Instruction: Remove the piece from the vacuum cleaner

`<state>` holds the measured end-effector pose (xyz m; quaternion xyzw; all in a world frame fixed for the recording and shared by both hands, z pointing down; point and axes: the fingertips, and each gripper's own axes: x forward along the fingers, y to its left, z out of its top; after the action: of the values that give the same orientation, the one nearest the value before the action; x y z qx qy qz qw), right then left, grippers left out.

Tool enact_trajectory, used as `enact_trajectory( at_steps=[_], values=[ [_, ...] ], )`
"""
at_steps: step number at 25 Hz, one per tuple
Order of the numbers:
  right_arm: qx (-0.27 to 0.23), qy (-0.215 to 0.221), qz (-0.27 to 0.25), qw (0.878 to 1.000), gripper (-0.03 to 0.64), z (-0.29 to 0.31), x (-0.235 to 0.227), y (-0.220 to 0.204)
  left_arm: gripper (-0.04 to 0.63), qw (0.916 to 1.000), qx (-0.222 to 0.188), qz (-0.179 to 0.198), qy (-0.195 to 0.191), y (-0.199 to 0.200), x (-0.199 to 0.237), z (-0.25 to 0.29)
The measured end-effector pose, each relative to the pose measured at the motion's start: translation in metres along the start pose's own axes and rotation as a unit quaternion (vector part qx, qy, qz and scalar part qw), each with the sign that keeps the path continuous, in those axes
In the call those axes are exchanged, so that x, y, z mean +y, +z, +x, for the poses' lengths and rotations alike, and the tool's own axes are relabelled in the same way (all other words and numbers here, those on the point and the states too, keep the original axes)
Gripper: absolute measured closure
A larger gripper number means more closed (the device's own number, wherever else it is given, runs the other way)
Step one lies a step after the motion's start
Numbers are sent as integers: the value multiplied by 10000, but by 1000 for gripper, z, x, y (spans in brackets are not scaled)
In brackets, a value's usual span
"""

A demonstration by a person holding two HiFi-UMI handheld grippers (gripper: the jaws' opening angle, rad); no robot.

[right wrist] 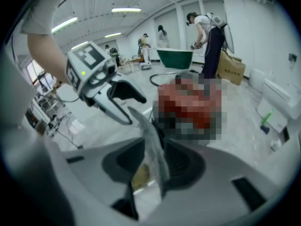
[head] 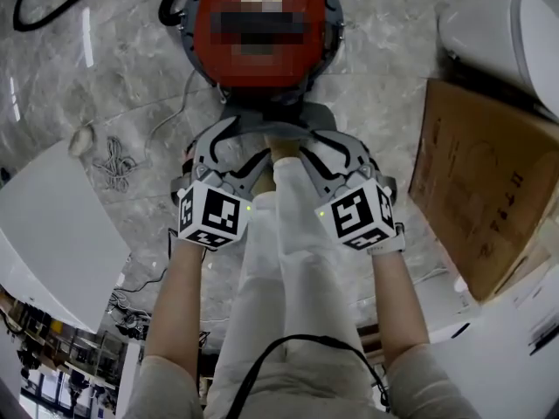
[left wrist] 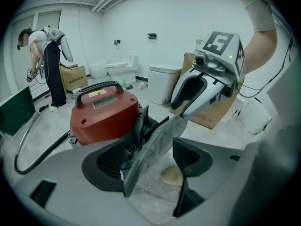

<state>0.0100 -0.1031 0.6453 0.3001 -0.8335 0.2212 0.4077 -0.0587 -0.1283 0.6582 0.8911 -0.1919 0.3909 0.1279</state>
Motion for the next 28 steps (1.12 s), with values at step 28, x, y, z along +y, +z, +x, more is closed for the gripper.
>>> enact_trajectory(
  at_steps=[28],
  values=[
    [839,248,-1632,9827,469,49,-5,-33,441,9851,1161,1137,-557,-29,-8,50]
  ],
)
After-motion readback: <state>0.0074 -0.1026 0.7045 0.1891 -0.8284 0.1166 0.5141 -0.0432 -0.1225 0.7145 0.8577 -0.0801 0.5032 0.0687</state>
